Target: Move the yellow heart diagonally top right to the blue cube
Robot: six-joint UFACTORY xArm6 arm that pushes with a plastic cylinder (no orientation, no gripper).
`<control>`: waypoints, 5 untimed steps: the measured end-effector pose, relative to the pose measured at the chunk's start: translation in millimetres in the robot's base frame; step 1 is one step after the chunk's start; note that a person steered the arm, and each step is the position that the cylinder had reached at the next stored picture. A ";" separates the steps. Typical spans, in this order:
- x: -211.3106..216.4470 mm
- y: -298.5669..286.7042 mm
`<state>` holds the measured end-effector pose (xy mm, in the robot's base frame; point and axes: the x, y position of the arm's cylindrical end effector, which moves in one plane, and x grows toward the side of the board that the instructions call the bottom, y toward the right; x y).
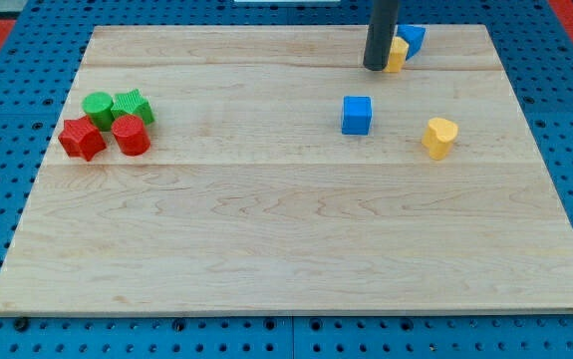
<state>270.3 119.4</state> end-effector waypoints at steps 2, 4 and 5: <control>68.1 141.6; 171.4 71.6; 117.3 36.5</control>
<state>387.7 155.9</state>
